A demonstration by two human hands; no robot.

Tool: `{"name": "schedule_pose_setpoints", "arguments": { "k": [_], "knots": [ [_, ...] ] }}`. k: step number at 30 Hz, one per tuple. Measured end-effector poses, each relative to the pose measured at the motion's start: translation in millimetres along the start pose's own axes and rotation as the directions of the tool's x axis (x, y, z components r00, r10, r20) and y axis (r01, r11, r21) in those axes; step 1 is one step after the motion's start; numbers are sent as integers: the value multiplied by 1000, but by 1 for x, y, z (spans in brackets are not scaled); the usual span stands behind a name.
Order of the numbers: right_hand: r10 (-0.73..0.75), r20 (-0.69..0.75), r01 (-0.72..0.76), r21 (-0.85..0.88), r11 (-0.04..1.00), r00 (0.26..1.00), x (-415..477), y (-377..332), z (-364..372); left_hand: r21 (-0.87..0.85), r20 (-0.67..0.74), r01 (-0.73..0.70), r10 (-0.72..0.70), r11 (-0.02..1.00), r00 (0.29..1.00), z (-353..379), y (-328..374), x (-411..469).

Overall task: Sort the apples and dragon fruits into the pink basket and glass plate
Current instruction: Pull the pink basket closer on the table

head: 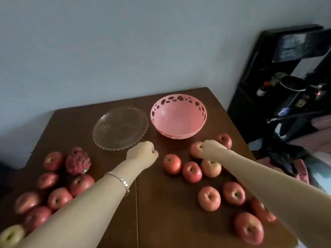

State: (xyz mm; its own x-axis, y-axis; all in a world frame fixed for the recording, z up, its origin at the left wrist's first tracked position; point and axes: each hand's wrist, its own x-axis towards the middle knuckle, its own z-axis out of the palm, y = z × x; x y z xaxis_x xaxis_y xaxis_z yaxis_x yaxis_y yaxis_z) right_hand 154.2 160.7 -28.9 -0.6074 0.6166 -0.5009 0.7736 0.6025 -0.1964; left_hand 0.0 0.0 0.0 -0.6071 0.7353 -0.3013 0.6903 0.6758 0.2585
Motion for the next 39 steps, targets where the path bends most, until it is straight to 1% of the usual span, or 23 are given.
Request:
{"name": "schedule_pose_setpoints", "arguments": {
  "k": [2, 4, 6, 7, 8, 9, 11, 12, 13, 16, 17, 19, 22, 25, 27, 28, 31, 32, 33, 34, 36, 37, 39],
  "knots": [
    [104, -32, -102, 45, 994, 994, 13, 8, 7, -17, -23, -9, 8, 1000, 1000, 6, 3, 7],
    [167, -5, -165, 120, 979, 986, 27, 11, 14, -78, -27, 8, -10, 997, 1000, 13, 5, 15],
    [175, 37, -179, 153, 972, 984, 43, 10, 22, -194, -40, 47, -56, 980, 998, 21, 7, 33],
    [179, 50, -185, 158, 970, 983, 51, 10, 28, -292, -54, 72, -91, 954, 994, 25, 8, 43],
    [184, 56, -191, 159, 969, 981, 57, 11, 32, -416, -61, 115, -154, 902, 986, 26, 11, 52],
    [189, 69, -199, 176, 964, 979, 66, 13, 38, -561, -44, 159, -221, 813, 974, 31, 13, 64],
    [202, 76, -214, 223, 951, 976, 76, 17, 44, -779, 88, 283, -349, 559, 933, 35, 23, 88],
    [201, 65, -211, 250, 945, 977, 79, 19, 46, -835, 174, 342, -382, 431, 907, 36, 29, 100],
    [205, 47, -210, 282, 936, 978, 79, 20, 46, -864, 245, 387, -402, 322, 882, 38, 33, 112],
    [232, -31, -202, 393, 897, 972, 76, 22, 44, -866, 402, 488, -430, 109, 809, 40, 41, 144],
    [236, -59, -191, 414, 890, 970, 73, 22, 40, -853, 446, 517, -426, 63, 787, 42, 40, 154],
    [232, -93, -171, 433, 885, 968, 68, 23, 31, -832, 497, 555, -416, 21, 761, 47, 41, 165],
    [201, -115, -130, 448, 885, 973, 59, 23, 15, -856, 444, 517, -466, 33, 765, 53, 44, 170],
    [155, -194, -49, 465, 884, 969, 44, 20, 0, -879, 402, 476, -486, 33, 776, 45, 48, 161],
    [109, -265, 35, 487, 873, 958, 30, 12, -12, -893, 377, 448, -478, 38, 793, 31, 46, 149],
    [76, -306, 86, 484, 871, 949, 22, 7, -17, -896, 365, 440, -470, 56, 804, 22, 42, 143],
    [-61, -406, 247, 424, 871, 912, -8, -14, -33, -908, 307, 404, -477, 114, 823, -6, 19, 118],
    [-106, -429, 298, 410, 862, 897, -19, -24, -37, -908, 263, 385, -494, 164, 829, -15, 7, 108],
    [-139, -445, 339, 409, 847, 885, -29, -31, -41, -897, 210, 371, -508, 239, 835, -20, -5, 99],
    [-170, -461, 378, 408, 831, 871, -40, -41, -43, -871, 153, 362, -517, 333, 842, -26, -19, 87],
    [-220, -486, 440, 404, 802, 846, -57, -58, -46, -788, 56, 339, -489, 514, 870, -33, -43, 62],
    [-239, -491, 463, 405, 789, 838, -62, -66, -47, -741, 28, 329, -463, 585, 886, -35, -53, 48],
    [-272, -475, 485, 412, 771, 837, -71, -84, -43, -644, 16, 331, -421, 689, 907, -37, -75, 13]
  ]
}}
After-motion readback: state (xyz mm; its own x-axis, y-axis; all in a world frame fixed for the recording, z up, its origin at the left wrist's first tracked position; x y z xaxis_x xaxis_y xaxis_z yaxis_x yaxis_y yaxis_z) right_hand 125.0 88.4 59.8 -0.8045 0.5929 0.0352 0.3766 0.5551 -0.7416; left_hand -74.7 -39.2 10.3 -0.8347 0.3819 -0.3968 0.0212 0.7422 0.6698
